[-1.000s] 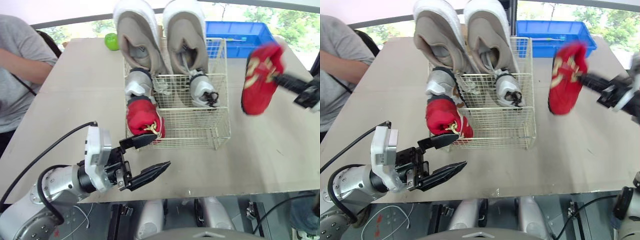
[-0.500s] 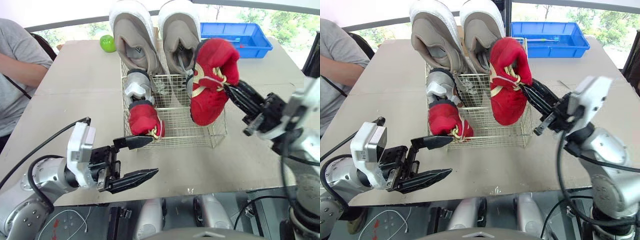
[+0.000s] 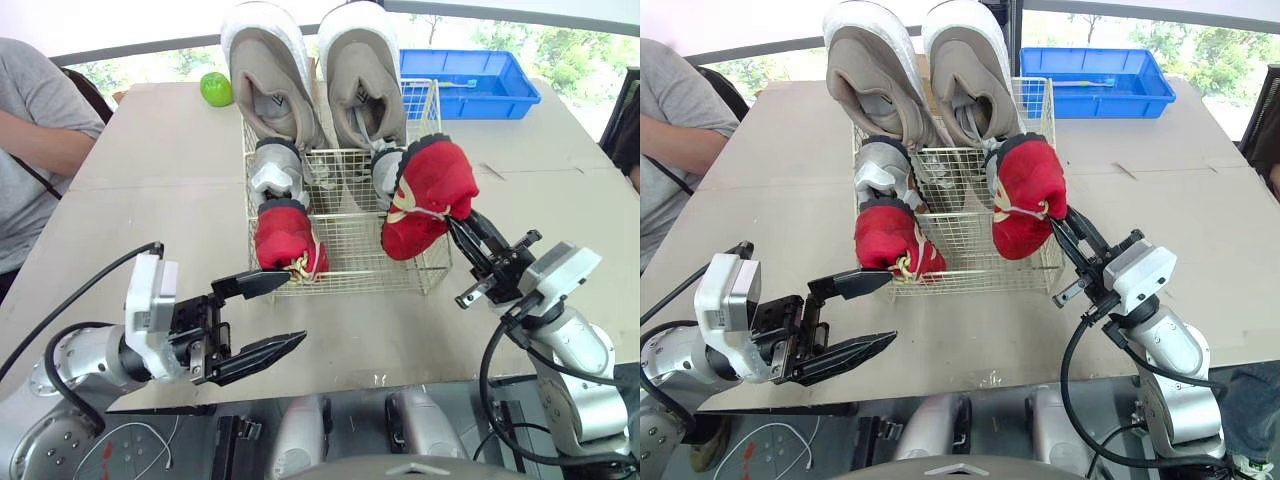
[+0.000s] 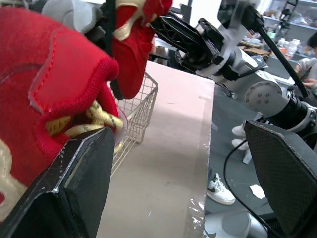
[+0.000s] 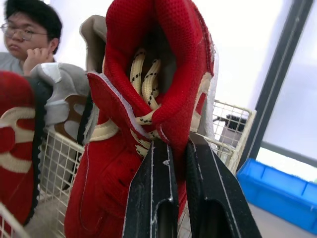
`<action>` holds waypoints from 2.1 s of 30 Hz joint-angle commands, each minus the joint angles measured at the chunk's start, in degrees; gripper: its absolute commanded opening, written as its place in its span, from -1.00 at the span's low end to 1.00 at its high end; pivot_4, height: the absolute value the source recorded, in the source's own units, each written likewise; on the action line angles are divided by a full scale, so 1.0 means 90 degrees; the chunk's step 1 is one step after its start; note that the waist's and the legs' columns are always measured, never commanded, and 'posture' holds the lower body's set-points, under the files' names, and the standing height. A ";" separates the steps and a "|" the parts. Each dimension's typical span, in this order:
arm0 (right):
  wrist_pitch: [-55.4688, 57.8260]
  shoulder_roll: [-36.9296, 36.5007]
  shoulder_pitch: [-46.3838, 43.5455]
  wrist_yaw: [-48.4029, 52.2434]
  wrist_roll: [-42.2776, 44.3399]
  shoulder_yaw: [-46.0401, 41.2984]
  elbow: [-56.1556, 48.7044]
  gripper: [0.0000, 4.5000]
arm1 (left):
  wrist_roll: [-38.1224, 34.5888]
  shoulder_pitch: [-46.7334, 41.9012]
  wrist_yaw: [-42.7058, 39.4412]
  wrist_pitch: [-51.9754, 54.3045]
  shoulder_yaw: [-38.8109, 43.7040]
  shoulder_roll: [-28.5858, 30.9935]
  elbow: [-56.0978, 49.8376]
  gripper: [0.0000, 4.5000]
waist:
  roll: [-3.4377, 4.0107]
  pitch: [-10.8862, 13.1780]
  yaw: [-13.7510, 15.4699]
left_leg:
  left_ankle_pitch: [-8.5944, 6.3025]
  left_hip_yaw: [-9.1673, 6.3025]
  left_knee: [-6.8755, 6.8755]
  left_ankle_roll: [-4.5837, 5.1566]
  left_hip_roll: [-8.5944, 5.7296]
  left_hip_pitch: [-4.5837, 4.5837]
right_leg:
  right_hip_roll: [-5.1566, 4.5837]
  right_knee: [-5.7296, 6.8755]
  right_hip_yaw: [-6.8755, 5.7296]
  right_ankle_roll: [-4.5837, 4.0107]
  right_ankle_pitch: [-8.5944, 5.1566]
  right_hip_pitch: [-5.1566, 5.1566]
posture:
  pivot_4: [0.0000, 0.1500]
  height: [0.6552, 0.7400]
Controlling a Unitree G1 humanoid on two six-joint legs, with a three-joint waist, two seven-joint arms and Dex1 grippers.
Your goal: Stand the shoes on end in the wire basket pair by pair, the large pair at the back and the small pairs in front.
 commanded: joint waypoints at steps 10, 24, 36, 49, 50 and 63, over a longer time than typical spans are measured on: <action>-0.1032 -0.0447 0.0481 0.0816 0.0025 0.0342 0.1544 -0.99 | 0.0052 0.0139 0.0113 -0.0153 0.0181 -0.0144 -0.0276 1.00 | -0.0033 -0.0030 0.0072 | 0.0000 0.0003 0.0001 0.0000 0.0000 0.0011 | -0.0004 0.0002 0.0000 -0.0005 0.0002 0.0011 | 1.00 1.00; 0.1979 -0.0958 0.0611 0.0016 0.3154 -0.0167 -0.0592 -0.99 | 0.0021 0.0625 0.0013 -0.0253 0.0309 -0.0218 -0.0460 1.00 | -0.0026 -0.0039 0.0145 | -0.0001 -0.0003 -0.0002 0.0000 0.0003 -0.0007 | -0.0010 -0.0003 -0.0014 -0.0022 0.0010 -0.0002 | 1.00 1.00; 0.2703 -0.0799 0.0707 -0.0681 0.2372 0.0108 -0.0615 -0.99 | 0.0038 0.0658 -0.0030 -0.0287 0.0245 -0.0237 -0.0460 1.00 | -0.0023 -0.0039 0.0147 | -0.0001 -0.0001 -0.0002 0.0001 0.0003 -0.0005 | -0.0007 -0.0005 -0.0012 0.0001 -0.0003 -0.0002 | 1.00 1.00; 0.3189 -0.1080 0.1072 -0.0119 0.3194 -0.0505 -0.0523 -0.20 | 0.0083 0.0952 -0.0131 -0.0306 0.0197 -0.0319 -0.0493 1.00 | -0.0031 -0.0048 0.0145 | -0.0002 0.0003 0.0000 0.0001 0.0004 -0.0004 | -0.0009 -0.0007 -0.0008 0.0004 -0.0005 0.0001 | 1.00 1.00; 0.3183 -0.1129 0.1048 -0.0075 0.3213 -0.0551 -0.0532 -0.01 | 0.0065 0.0963 -0.0139 -0.0286 0.0207 -0.0309 -0.0483 1.00 | -0.0036 -0.0050 0.0149 | -0.0002 0.0003 0.0000 0.0002 0.0004 -0.0004 | -0.0009 -0.0007 -0.0008 0.0004 -0.0005 0.0001 | 1.00 1.00; 0.2341 -0.3125 0.2380 0.3098 0.3156 -0.3088 0.0451 0.93 | 0.0382 0.1302 0.0297 0.0145 0.0866 -0.0139 0.0372 1.00 | -0.0034 -0.0049 0.0273 | -0.0004 0.0011 0.0007 0.0006 0.0001 -0.0006 | -0.0012 -0.0017 -0.0006 0.0005 -0.0006 0.0004 | 1.00 1.00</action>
